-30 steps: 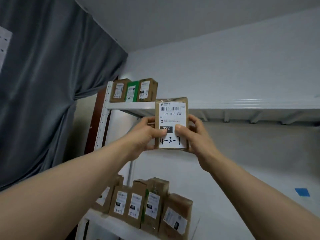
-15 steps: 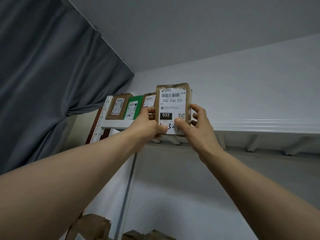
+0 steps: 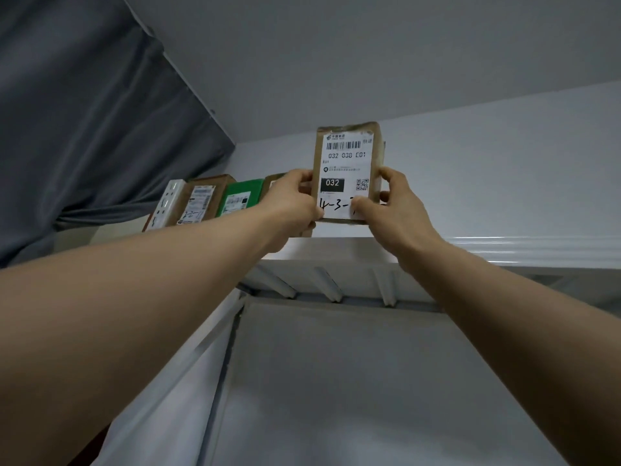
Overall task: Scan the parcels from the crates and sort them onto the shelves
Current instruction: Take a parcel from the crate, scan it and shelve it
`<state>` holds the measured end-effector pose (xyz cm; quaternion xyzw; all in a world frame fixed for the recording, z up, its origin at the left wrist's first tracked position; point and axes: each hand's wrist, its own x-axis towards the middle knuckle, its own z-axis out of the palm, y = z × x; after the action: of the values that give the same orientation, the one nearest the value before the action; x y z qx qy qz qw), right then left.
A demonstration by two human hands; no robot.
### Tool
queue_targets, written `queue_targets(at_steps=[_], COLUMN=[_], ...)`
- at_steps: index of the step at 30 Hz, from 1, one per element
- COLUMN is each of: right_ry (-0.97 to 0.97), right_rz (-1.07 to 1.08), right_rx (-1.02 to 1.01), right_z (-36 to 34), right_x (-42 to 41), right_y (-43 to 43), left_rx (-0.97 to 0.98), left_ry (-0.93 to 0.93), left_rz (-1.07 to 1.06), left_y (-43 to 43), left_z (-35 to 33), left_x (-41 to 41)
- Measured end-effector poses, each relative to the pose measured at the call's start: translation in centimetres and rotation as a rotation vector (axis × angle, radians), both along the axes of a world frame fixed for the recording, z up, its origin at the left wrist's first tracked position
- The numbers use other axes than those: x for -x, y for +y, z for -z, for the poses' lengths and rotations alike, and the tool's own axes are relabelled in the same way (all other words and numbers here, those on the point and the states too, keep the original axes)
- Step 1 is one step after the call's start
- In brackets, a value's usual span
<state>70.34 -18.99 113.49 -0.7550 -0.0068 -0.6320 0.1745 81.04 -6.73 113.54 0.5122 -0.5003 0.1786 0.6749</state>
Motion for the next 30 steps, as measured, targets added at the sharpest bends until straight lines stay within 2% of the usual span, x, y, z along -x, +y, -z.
queue_targets(at_steps=[4, 11, 20, 30], right_ry=[0.077, 0.113, 0.083, 0.117], right_rz=[0.234, 0.451, 0.584, 0.703], right_rx=[0.013, 0.047, 0.049, -0.001], right_z=[-2.3, -3.0, -3.4, -3.4], right_x=[-2.6, -6.5, -9.4, -11.0], right_y=[-0.8, -1.4, -1.8, -2.3], left_rx=[-0.008, -0.099, -0.086, -0.107], left_ry=[-0.030, -0.109, -0.213, -0.253], left_rz=[-0.041, -0.147, -0.395, -0.419], left_y=[-2.3, -4.1, -4.3, -4.4], left_z=[-2.2, -3.1, -2.6, -2.1], left_x=[-3.6, -8.8, -12.6, -13.3])
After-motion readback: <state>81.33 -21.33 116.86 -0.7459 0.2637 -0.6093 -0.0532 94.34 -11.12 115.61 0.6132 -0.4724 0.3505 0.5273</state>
